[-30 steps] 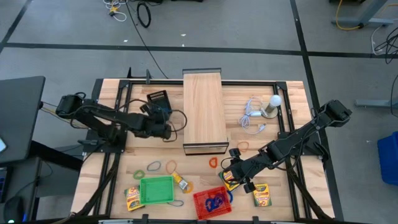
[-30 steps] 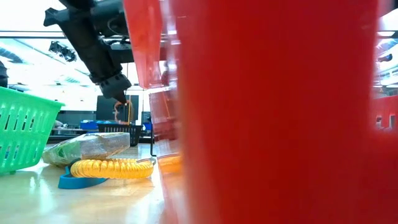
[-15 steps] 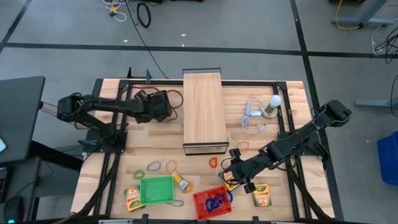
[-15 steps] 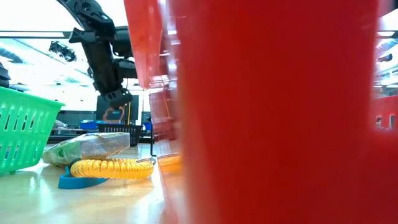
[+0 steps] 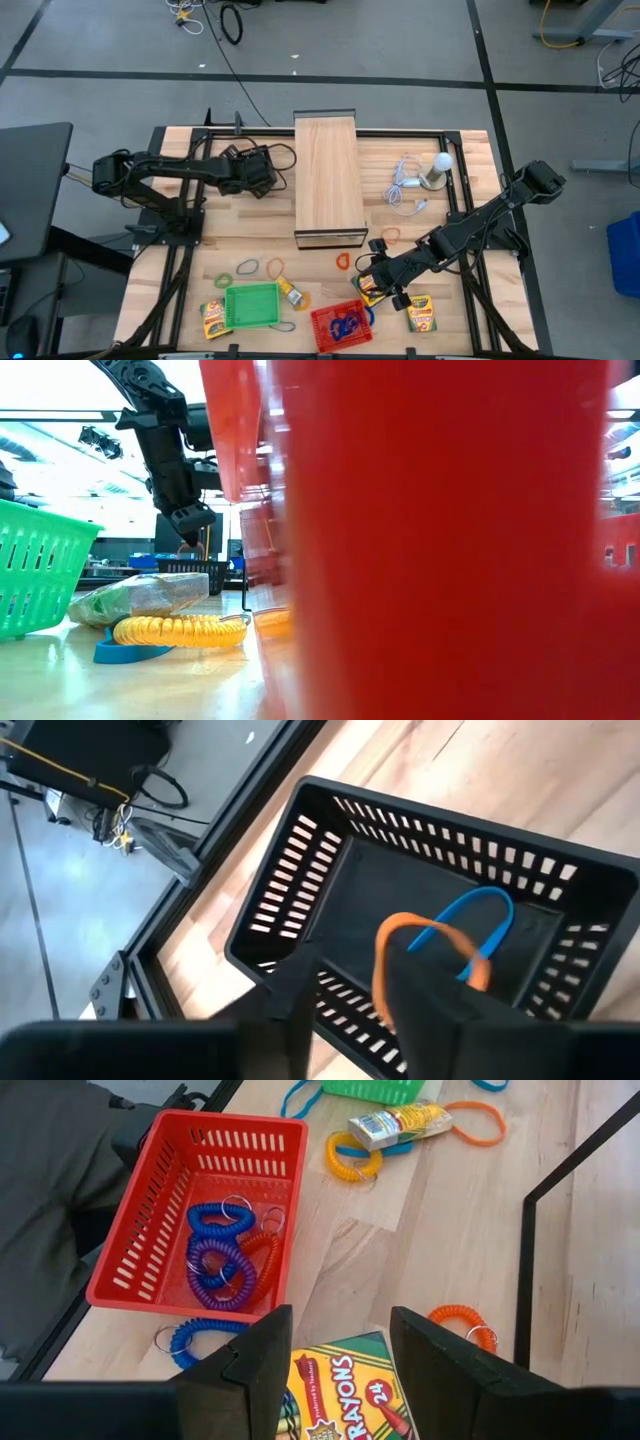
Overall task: Pick & Place Office Desk Supplies
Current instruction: Put the orange rubber band into the black basket
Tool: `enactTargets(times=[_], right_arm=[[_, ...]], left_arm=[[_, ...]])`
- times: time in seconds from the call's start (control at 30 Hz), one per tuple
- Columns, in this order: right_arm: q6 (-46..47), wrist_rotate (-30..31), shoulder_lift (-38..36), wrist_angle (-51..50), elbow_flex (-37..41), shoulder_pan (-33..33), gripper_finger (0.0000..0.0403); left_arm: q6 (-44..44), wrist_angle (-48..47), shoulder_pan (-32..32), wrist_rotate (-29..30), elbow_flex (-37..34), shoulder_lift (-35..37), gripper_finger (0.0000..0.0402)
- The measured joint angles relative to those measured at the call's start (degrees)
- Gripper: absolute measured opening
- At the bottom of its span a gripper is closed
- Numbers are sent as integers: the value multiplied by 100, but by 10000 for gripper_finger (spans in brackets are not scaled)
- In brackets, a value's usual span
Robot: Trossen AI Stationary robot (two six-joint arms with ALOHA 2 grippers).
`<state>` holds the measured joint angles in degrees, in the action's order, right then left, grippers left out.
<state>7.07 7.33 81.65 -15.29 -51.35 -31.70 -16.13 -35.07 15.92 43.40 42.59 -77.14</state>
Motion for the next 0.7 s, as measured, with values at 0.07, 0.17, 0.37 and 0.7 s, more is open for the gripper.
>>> enactTargets(times=[0.07,0.17,0.37,0.7], right_arm=[[0,0,0,-2,0,0,178],[0,0,2,-2,0,0,178],[0,0,1,-2,0,0,178],[0,0,0,0,0,0,178]], left_arm=[[2,0,30,14,0,0,158],[28,8,86,-35,0,0,193],[287,20,519,-1433,0,0,221],[415,217,1085,-1686,0,0,216]])
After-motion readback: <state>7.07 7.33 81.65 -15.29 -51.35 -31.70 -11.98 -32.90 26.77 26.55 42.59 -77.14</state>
